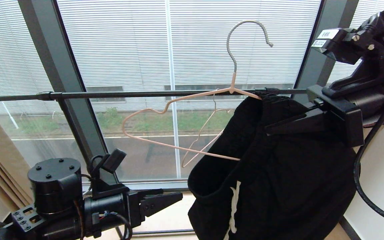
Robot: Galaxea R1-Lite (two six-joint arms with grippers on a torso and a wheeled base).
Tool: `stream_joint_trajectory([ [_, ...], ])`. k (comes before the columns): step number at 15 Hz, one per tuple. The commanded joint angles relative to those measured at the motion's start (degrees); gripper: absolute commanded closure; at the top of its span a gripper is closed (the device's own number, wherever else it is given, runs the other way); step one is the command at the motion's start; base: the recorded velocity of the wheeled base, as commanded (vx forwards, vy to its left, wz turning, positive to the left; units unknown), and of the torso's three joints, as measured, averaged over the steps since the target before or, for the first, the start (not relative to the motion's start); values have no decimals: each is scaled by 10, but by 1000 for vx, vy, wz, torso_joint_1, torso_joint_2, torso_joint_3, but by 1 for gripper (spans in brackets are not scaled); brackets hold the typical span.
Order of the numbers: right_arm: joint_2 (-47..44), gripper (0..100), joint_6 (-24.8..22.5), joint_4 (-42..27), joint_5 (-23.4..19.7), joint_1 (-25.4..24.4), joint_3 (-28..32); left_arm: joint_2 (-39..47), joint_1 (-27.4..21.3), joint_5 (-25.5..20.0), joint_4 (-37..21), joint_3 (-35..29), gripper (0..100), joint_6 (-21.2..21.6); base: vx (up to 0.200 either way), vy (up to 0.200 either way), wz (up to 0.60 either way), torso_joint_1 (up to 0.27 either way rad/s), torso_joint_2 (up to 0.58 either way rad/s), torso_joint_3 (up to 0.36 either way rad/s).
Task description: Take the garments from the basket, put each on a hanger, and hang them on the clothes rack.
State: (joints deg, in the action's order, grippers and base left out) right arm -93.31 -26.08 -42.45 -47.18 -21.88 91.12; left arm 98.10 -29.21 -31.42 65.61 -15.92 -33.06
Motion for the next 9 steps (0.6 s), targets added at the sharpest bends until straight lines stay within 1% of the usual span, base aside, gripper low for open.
stream_joint_trajectory([
  [1, 10, 100, 0, -1, 0, -14, -2, 47, -8, 0, 11, -21, 0, -2, 0, 0, 0, 0, 0, 0],
  [3, 16, 100, 0, -1, 1, -24, -2, 65, -15, 0, 31, -29, 0, -12, 0, 0, 0, 0, 0, 0],
  [5, 18, 100, 0, -2, 1, -33, -2, 81, -23, 0, 52, -31, 0, -14, 0, 0, 0, 0, 0, 0],
  [9, 23, 100, 0, -4, 0, -37, -9, 94, -25, 2, 73, -39, 0, -25, 0, 0, 0, 0, 0, 0],
])
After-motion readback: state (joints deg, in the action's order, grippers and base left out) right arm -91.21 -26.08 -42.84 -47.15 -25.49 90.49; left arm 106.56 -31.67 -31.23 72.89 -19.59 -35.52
